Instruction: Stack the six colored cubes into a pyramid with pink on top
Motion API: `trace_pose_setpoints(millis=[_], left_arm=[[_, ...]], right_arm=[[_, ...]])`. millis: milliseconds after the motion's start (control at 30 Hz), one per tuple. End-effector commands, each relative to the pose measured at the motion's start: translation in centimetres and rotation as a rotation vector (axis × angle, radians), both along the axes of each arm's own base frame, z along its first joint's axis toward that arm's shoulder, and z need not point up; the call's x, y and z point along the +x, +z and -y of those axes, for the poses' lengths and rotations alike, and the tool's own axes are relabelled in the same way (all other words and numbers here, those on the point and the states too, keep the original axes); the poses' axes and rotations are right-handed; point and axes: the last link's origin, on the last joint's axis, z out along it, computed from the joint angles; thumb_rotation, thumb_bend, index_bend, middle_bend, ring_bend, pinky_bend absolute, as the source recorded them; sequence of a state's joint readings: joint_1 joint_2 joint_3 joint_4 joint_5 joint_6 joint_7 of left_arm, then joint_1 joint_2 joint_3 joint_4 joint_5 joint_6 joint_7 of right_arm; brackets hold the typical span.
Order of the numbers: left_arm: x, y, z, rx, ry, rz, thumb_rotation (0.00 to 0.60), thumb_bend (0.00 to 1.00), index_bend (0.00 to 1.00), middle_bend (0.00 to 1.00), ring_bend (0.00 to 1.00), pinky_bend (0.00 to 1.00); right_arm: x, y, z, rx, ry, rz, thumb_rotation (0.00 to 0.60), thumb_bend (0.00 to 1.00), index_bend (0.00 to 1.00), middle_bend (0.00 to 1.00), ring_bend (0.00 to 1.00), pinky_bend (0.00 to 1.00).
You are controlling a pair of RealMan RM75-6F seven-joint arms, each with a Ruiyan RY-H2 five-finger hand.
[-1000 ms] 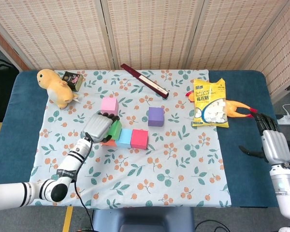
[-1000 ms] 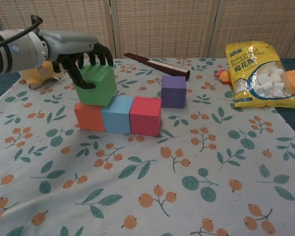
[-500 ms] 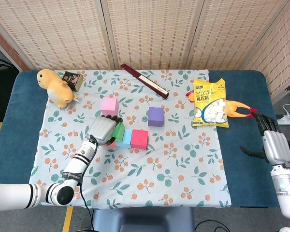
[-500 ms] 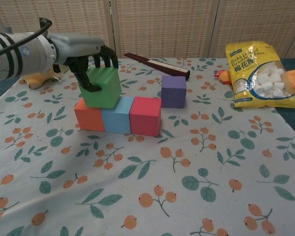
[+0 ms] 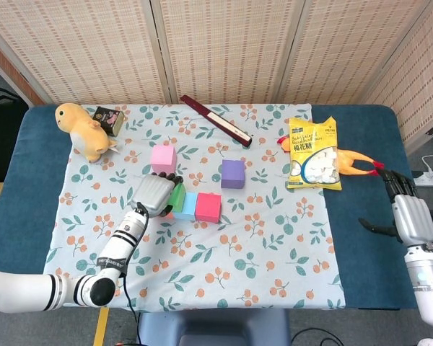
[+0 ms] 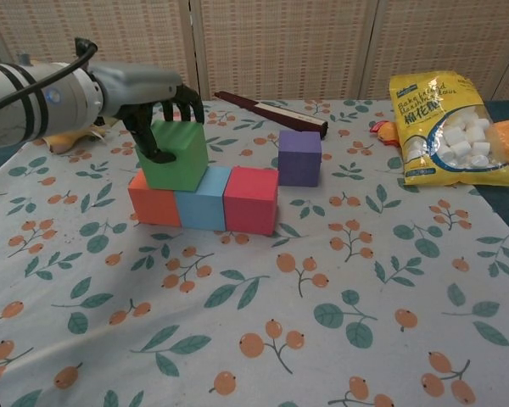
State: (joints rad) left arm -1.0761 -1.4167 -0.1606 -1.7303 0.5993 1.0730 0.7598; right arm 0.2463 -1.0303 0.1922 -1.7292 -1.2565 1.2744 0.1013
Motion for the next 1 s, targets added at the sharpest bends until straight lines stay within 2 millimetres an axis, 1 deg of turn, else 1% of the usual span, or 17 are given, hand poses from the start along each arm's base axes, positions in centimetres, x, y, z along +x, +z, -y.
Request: trace_pose_setpoints(millis=[33, 267, 467, 567, 633, 767, 900, 1000], left_arm=[[-0.01, -0.03, 0.00, 0.003, 0.000, -0.002, 0.600, 0.35, 0.41, 0.40, 0.36, 0.41], [-0.16, -0.13, -0.02, 0.002, 0.009, -0.005, 0.600, 0.35, 0.41, 0.39, 0.36, 0.41], [-0.31, -0.13, 0.00, 0.004, 0.007, -0.011, 0.600, 0.35, 0.39, 0.36, 0.36, 0.41], [-0.38, -0.14, 0.01, 0.003, 0.008, -0.013, 0.600, 0.35, 0.33, 0.30, 0.32, 0.41], [-0.43, -0.17, 0.01, 0.002, 0.008, -0.015, 0.600, 0.35, 0.28, 0.24, 0.28, 0.41], [-0.53, -0.24, 0.04, -0.001, 0.013, -0.016, 0.600, 0.35, 0.18, 0.18, 0.22, 0.41], [-0.50, -0.26, 0.10, -0.004, 0.013, -0.011, 0.600, 0.34, 0.09, 0.11, 0.15, 0.38], [-0.49, -0.27, 0.17, -0.005, 0.011, -0.012, 0.600, 0.34, 0.05, 0.08, 0.12, 0.37]], right_arm=[[-0.02, 0.01, 0.00, 0.000, 0.000, -0.001, 0.600, 0.08, 0.00, 0.07, 0.00, 0.00], [-0.06, 0.00, 0.03, 0.000, -0.001, 0.000, 0.600, 0.08, 0.00, 0.07, 0.00, 0.00], [-0.07, -0.04, 0.04, 0.001, -0.001, 0.002, 0.600, 0.08, 0.00, 0.07, 0.00, 0.00], [-0.09, -0.05, 0.05, 0.002, -0.002, 0.005, 0.600, 0.08, 0.00, 0.07, 0.00, 0.00], [-0.09, -0.02, 0.05, 0.001, -0.002, 0.006, 0.600, 0.08, 0.00, 0.07, 0.00, 0.00], [-0.13, 0.05, 0.05, -0.002, -0.003, 0.007, 0.600, 0.08, 0.00, 0.07, 0.00, 0.00], [-0.12, 0.06, 0.06, -0.002, -0.003, 0.012, 0.600, 0.08, 0.00, 0.07, 0.00, 0.00], [-0.10, 0.07, 0.06, -0.002, -0.002, 0.014, 0.600, 0.08, 0.00, 0.07, 0.00, 0.00]])
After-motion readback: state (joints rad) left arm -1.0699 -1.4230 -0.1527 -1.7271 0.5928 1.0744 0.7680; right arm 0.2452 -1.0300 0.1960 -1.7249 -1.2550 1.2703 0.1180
